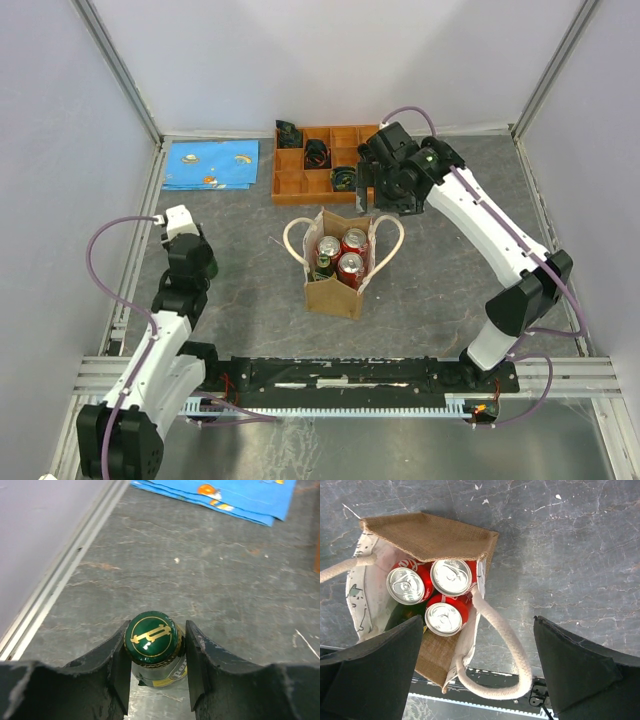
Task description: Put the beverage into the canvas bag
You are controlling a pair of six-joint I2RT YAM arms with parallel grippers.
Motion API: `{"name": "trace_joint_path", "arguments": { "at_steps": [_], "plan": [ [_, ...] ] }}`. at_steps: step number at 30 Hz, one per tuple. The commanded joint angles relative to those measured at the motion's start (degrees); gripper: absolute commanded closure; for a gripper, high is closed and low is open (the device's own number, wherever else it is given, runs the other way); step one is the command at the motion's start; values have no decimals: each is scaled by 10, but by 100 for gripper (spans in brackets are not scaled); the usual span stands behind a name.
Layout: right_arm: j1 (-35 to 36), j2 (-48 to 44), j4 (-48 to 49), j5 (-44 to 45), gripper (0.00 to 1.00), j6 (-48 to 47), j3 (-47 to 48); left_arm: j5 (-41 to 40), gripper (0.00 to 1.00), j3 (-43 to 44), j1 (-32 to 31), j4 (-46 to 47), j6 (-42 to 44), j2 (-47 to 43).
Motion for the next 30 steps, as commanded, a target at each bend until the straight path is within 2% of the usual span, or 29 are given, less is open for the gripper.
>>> {"name": "trace_joint_path", "arguments": {
  "at_steps": [1, 8, 20, 30],
  "plan": [
    [-2, -29, 30, 0, 1, 17, -29, 103, 97, 59, -2, 48, 12, 11],
    [-3, -67, 49, 18, 1, 34, -82, 199, 97, 113, -3, 57, 28, 83],
    [-3, -118, 34, 41, 1, 51, -148, 276, 97, 197, -18, 62, 36, 155],
    [-3, -121, 30, 47, 1, 51, -155, 309, 97, 242, -58, 53, 56, 175]
  ]
}}
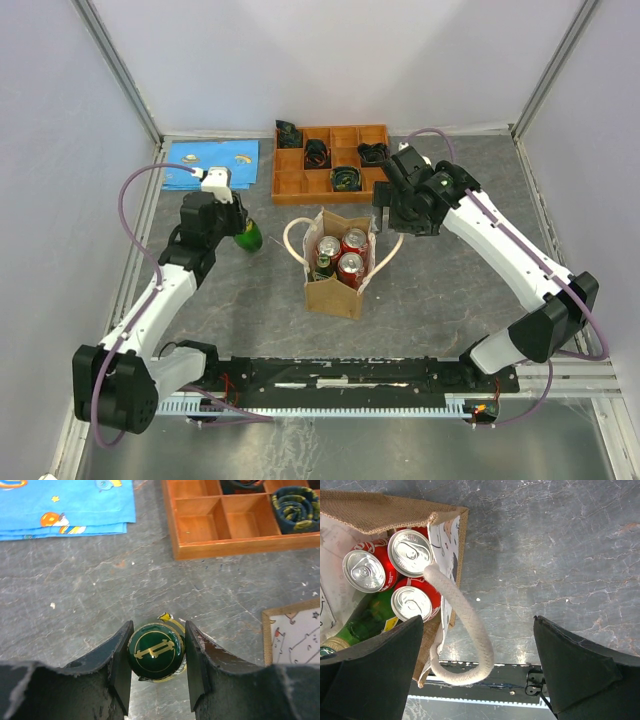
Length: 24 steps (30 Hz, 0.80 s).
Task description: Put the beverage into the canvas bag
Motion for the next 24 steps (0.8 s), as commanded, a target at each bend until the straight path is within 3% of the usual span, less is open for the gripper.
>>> {"name": "trace_joint_path", "arguments": {
  "at_steps": [1, 6, 24],
  "plan": [
    [-3, -18, 5, 16, 1, 7, 0, 33, 97, 67, -17, 79, 30, -2],
    [-3, -20, 2, 15, 1, 10, -5, 54, 97, 106, -32, 67, 40, 14],
    [-3, -51, -3, -3, 1, 37, -70, 204, 97, 379, -51, -70, 23, 135]
  ]
}}
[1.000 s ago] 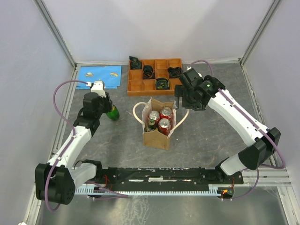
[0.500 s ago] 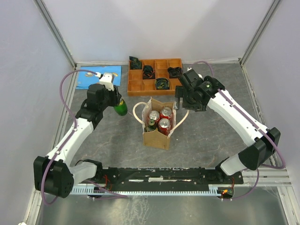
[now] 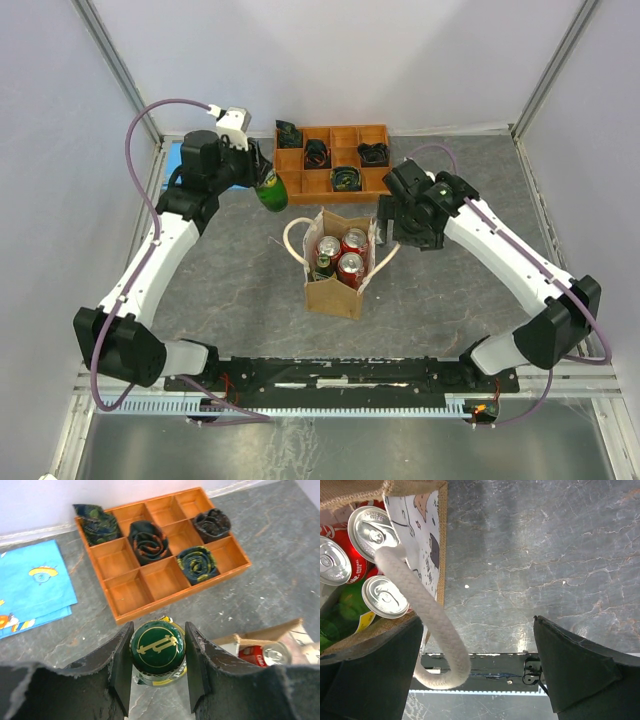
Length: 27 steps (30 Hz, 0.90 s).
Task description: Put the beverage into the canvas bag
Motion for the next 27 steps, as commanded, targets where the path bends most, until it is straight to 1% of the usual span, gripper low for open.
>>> {"name": "trace_joint_path", "arguments": {
  "at_steps": [1, 8, 12, 15, 19, 27],
  "plan": [
    [-3, -33, 3, -4, 1, 15, -12, 76, 97, 89, -18, 33, 5, -4],
    [10, -45, 22, -56, 3, 50, -49, 89, 97, 141, -39, -1, -8, 5],
    [54, -29, 35, -51, 3, 75, -56, 96, 97, 166, -50, -18, -12, 10],
    [79, -13, 35, -42, 3, 85, -48, 118, 97, 186, -63, -33, -15, 13],
    [86, -13, 34, -35, 3, 95, -54, 136, 97, 201, -84, -56, -9, 12],
    [114, -1, 50, -40, 3, 113, -83, 144, 97, 202, -102, -79, -5, 6]
  ]
}}
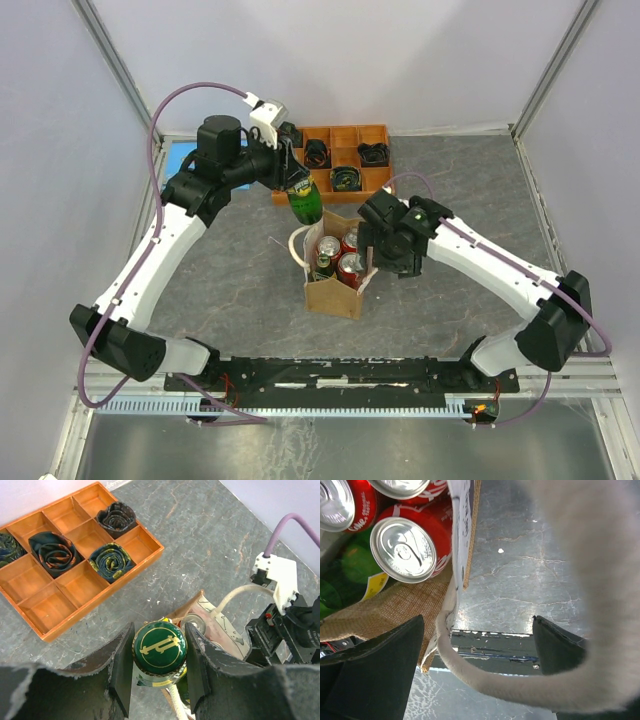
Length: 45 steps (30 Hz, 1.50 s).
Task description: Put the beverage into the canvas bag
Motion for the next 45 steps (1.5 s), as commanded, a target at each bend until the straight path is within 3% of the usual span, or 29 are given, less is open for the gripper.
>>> {"name": "trace_joint_path", "arguments": {
  "at_steps": [1, 25, 45],
  "plan": [
    [21, 12, 17, 0, 3, 16, -8, 28, 97, 47, -8, 58, -5, -26],
    [83, -33, 9, -59, 3, 20, -78, 56, 97, 70, -45, 49, -29, -24],
    [85, -106, 3, 143, 2, 69, -27, 83, 97, 20, -120, 80, -56, -27]
  ]
}}
